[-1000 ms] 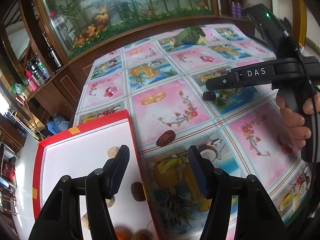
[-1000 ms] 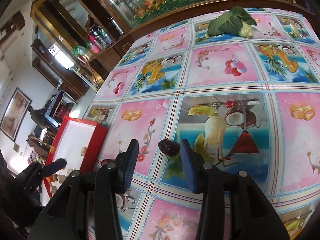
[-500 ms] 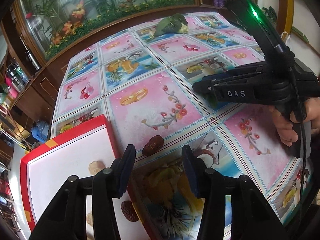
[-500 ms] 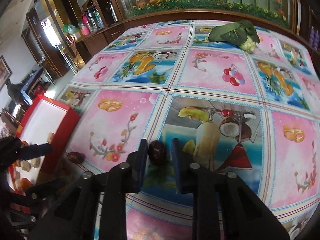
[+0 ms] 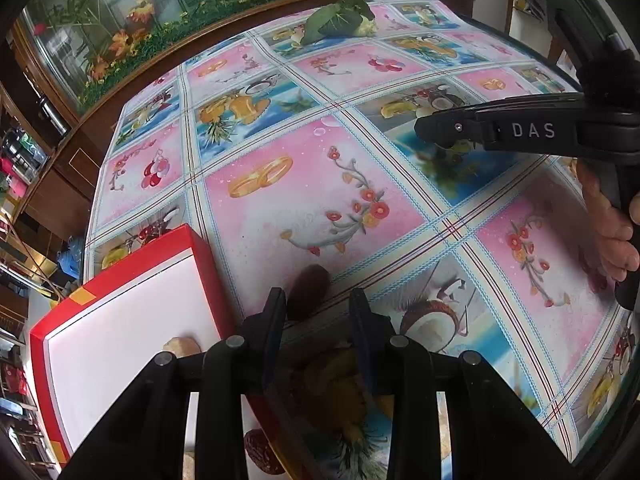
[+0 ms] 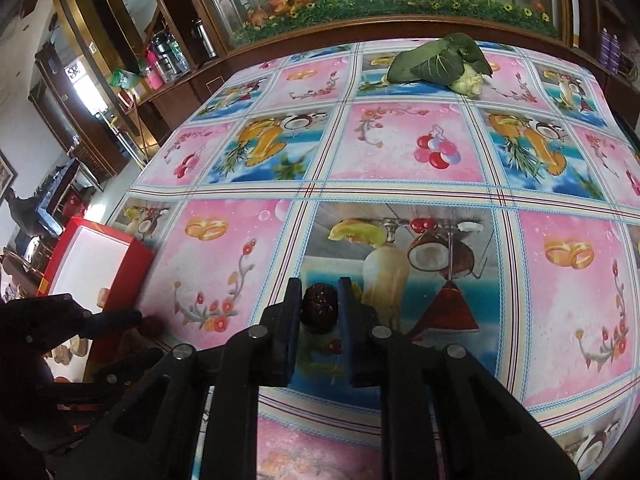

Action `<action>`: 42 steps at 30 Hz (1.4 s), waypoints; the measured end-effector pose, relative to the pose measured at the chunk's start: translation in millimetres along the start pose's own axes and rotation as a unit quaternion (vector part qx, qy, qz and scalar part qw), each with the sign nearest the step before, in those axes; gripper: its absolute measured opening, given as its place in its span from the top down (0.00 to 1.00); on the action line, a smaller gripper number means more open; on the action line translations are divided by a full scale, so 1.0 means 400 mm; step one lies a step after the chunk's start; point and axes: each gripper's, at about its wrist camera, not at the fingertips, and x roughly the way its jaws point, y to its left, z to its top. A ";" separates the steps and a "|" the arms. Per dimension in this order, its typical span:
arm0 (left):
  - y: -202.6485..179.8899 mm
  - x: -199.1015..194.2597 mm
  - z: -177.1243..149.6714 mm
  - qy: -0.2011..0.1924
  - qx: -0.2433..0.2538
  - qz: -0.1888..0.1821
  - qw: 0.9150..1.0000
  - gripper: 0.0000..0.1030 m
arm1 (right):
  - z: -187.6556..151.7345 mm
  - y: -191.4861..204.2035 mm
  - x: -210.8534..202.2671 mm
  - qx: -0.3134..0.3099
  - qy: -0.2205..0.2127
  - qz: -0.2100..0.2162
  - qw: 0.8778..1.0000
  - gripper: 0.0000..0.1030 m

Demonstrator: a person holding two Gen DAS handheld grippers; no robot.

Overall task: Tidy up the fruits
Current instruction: 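Grasp a red date with the right gripper while the left gripper grasps another red date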

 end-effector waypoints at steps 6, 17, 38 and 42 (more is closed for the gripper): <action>-0.003 0.008 0.011 0.000 -0.004 -0.015 1.000 0.81 | -0.003 0.008 -0.004 0.001 -0.002 0.003 1.000 0.81; -0.002 0.016 0.022 0.004 -0.041 -0.017 0.999 0.87 | -0.006 0.012 -0.010 0.006 -0.004 0.008 1.000 0.81; -0.012 0.027 0.044 0.006 -0.093 -0.020 0.995 0.84 | -0.006 0.013 -0.024 0.012 -0.011 0.012 1.000 0.81; -0.022 0.018 0.038 -0.002 -0.093 -0.013 0.996 0.84 | -0.007 0.015 -0.026 0.012 -0.012 0.013 1.000 0.81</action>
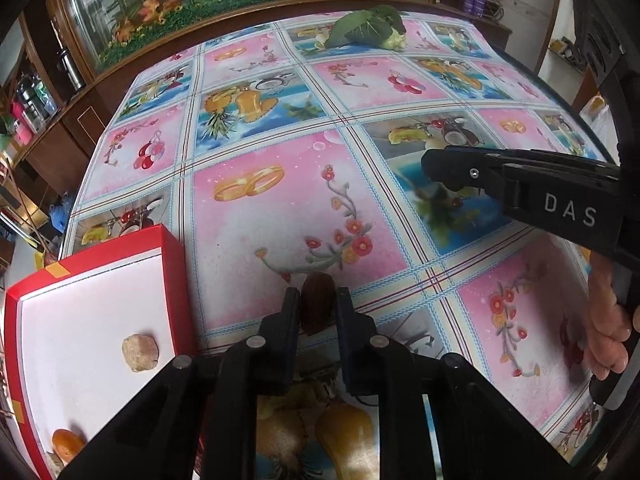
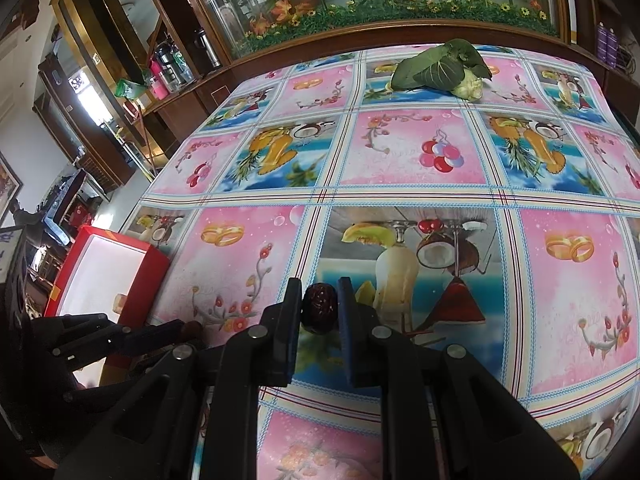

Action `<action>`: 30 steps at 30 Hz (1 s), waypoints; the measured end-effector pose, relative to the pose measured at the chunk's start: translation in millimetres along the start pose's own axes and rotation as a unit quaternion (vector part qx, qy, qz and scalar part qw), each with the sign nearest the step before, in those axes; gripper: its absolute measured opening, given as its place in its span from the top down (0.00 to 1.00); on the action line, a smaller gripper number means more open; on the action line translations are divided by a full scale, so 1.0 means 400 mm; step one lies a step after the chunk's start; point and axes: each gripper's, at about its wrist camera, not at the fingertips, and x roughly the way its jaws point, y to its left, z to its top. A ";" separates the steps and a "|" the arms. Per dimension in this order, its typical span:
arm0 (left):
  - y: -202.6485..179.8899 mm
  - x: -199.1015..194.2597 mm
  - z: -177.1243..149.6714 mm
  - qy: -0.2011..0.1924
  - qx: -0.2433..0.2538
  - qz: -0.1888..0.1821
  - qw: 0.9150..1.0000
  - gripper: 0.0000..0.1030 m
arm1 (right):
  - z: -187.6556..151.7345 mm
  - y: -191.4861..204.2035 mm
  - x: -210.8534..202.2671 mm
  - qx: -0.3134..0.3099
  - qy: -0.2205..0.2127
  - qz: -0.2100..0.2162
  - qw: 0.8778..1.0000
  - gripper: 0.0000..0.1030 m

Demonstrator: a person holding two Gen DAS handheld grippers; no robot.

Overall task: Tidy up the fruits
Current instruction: 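Grasp a red date with the right gripper while the left gripper grasps another red date, then carry both red dates over the red tray and open both grippers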

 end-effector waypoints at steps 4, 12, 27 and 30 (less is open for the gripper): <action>-0.008 -0.040 -0.014 -0.022 -0.006 0.003 1.000 0.84 | 0.000 0.003 -0.005 0.000 -0.005 0.002 1.000 0.81; 0.012 -0.234 -0.106 -0.116 -0.035 0.002 0.993 0.84 | -0.013 0.047 -0.046 -0.019 -0.041 0.025 0.999 0.81; 0.380 -0.373 -0.305 -0.124 -0.151 0.120 0.973 0.84 | -0.049 0.426 -0.028 -0.099 -0.021 0.175 0.979 0.81; 0.452 -0.343 -0.288 -0.105 -0.167 0.117 0.974 0.84 | -0.052 0.507 0.009 -0.121 -0.001 0.183 0.976 0.81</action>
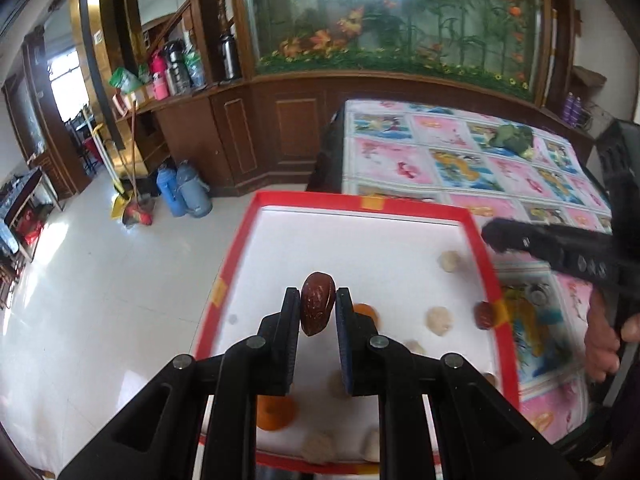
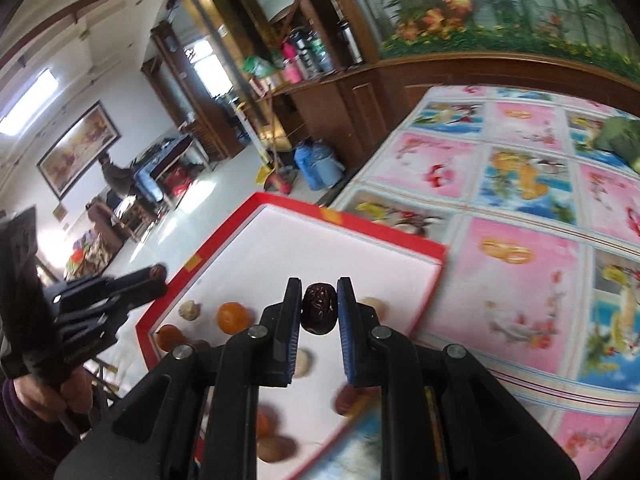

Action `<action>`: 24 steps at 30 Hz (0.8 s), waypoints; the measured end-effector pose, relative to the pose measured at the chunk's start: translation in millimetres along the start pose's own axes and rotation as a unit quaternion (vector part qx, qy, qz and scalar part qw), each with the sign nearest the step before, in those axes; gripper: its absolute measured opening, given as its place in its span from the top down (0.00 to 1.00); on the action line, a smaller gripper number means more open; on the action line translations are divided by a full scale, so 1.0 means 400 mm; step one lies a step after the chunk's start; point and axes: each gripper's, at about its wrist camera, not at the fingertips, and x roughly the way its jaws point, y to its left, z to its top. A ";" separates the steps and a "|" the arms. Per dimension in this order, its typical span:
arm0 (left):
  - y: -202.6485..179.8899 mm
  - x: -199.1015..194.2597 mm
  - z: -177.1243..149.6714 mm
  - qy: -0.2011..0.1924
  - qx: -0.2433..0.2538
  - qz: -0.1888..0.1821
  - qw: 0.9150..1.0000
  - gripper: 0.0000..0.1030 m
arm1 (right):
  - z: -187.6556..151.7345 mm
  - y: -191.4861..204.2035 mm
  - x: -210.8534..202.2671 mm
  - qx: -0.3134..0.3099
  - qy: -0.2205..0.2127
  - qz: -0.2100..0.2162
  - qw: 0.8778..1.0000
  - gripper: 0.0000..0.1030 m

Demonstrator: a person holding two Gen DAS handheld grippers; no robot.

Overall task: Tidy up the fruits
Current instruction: 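Carry both red dates over the red tray and open both grippers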

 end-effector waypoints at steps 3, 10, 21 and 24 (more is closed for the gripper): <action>0.039 0.080 0.018 0.038 -0.024 -0.012 0.999 0.84 | 0.009 0.039 0.076 -0.013 0.037 0.002 0.999 0.81; 0.050 0.190 0.008 0.096 -0.028 -0.021 0.995 0.84 | -0.011 0.040 0.202 -0.012 0.106 -0.029 0.994 0.81; 0.048 0.192 -0.009 0.102 -0.019 0.002 0.995 0.84 | -0.027 0.050 0.217 -0.045 0.110 -0.052 0.992 0.81; 0.042 0.187 -0.013 0.100 -0.027 0.019 0.994 0.84 | -0.033 0.060 0.215 -0.060 0.102 -0.061 0.991 0.81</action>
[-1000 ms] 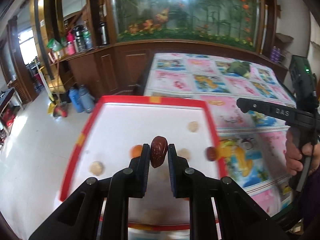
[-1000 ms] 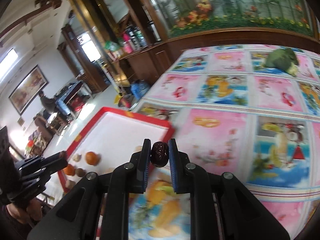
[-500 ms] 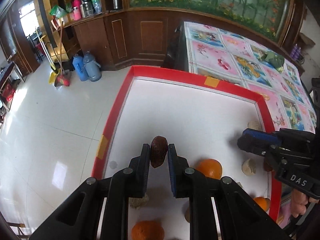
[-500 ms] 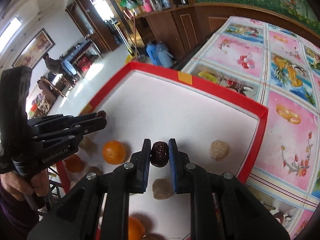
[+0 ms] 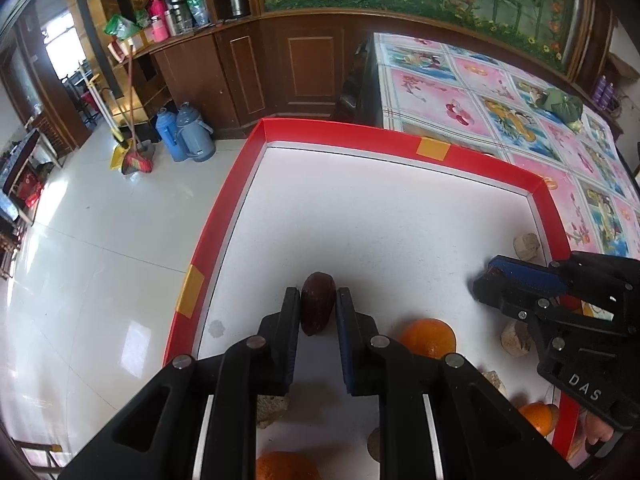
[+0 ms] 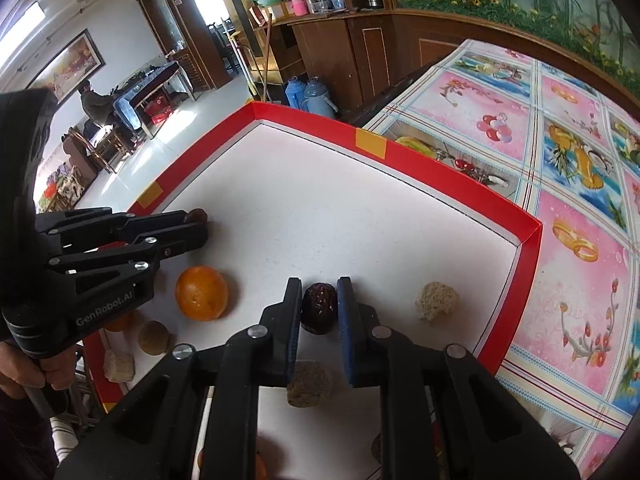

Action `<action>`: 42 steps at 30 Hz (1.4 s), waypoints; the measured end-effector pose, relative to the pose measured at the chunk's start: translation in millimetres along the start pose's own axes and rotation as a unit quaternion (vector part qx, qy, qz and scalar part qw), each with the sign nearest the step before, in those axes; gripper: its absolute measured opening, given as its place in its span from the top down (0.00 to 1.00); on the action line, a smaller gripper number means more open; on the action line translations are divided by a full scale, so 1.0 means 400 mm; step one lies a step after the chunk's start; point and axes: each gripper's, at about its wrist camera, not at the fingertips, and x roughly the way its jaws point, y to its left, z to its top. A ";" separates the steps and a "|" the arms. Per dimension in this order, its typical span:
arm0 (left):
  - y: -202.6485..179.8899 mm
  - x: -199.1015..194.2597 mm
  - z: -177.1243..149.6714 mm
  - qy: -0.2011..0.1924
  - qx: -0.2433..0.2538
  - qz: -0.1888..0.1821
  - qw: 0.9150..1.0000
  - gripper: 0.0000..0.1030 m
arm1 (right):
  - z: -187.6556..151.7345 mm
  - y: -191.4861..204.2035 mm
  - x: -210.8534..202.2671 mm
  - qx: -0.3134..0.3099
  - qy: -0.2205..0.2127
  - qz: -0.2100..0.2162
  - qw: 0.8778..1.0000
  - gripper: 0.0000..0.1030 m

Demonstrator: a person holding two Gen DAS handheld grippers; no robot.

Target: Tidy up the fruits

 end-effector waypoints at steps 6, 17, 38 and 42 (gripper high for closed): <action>-0.018 -0.069 -0.031 -0.032 -0.018 0.042 0.998 0.70 | -0.010 -0.006 -0.030 0.019 -0.017 0.007 1.000 0.80; -0.067 -0.349 -0.172 -0.181 -0.051 0.116 0.975 0.24 | -0.107 0.010 -0.280 0.043 -0.137 -0.014 0.990 0.48; -0.077 -0.512 -0.305 -0.274 -0.119 0.166 0.940 0.00 | -0.293 0.124 -0.496 0.002 -0.249 -0.083 0.965 0.00; -0.090 -0.527 -0.314 -0.284 -0.102 0.183 0.936 0.00 | -0.296 0.127 -0.508 0.014 -0.246 -0.075 0.966 0.00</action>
